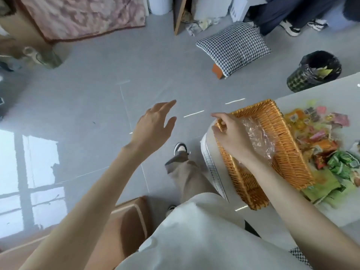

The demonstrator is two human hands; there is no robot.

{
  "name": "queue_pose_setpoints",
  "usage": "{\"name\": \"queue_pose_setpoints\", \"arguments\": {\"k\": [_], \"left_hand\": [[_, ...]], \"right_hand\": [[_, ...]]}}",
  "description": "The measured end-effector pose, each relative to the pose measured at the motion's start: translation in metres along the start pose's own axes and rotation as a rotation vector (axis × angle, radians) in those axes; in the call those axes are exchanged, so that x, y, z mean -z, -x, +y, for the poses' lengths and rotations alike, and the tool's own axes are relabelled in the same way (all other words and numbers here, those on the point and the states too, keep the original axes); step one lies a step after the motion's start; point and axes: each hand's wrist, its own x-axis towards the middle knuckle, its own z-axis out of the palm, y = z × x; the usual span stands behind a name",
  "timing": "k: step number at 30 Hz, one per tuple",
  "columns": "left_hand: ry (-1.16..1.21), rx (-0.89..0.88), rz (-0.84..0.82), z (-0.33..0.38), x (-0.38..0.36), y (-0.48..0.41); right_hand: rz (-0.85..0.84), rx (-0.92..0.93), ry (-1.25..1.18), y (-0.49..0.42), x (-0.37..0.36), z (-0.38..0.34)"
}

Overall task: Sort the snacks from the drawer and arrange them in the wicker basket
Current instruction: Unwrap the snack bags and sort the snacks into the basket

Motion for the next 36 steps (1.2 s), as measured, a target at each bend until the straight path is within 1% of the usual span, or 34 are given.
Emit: {"name": "queue_pose_setpoints", "arguments": {"k": [4,7,10,14,16,22,25,28,33,36], "left_hand": [[-0.058,-0.145,-0.068,0.015,0.013,-0.114],[-0.118,-0.235,-0.123,0.041,0.025,-0.201],[-0.174,-0.361,-0.180,0.073,0.033,-0.280],[-0.241,-0.515,-0.310,0.120,0.029,-0.367],[-0.246,-0.596,-0.362,0.143,0.021,-0.406],[-0.231,-0.892,-0.582,0.221,-0.028,-0.503],[-0.295,-1.047,-0.737,0.271,-0.057,-0.542],[-0.335,-1.221,-0.865,0.326,-0.086,-0.562],[-0.461,-1.432,-1.066,0.408,-0.133,-0.556],[-0.495,-1.539,-1.168,0.450,-0.171,-0.545]], "right_hand": [[0.099,-0.065,-0.045,-0.076,0.017,0.014],[0.142,-0.150,-0.090,-0.137,0.037,0.026],[0.194,-0.249,-0.137,-0.187,0.064,0.036],[0.283,-0.427,-0.149,-0.228,0.098,0.057],[0.338,-0.535,-0.198,-0.244,0.112,0.073],[0.556,-0.825,-0.324,-0.270,0.140,0.114],[0.687,-0.983,-0.377,-0.275,0.152,0.128],[0.818,-1.159,-0.418,-0.273,0.164,0.135],[1.012,-1.420,-0.556,-0.260,0.176,0.149],[1.124,-1.537,-0.608,-0.248,0.178,0.163]]}}
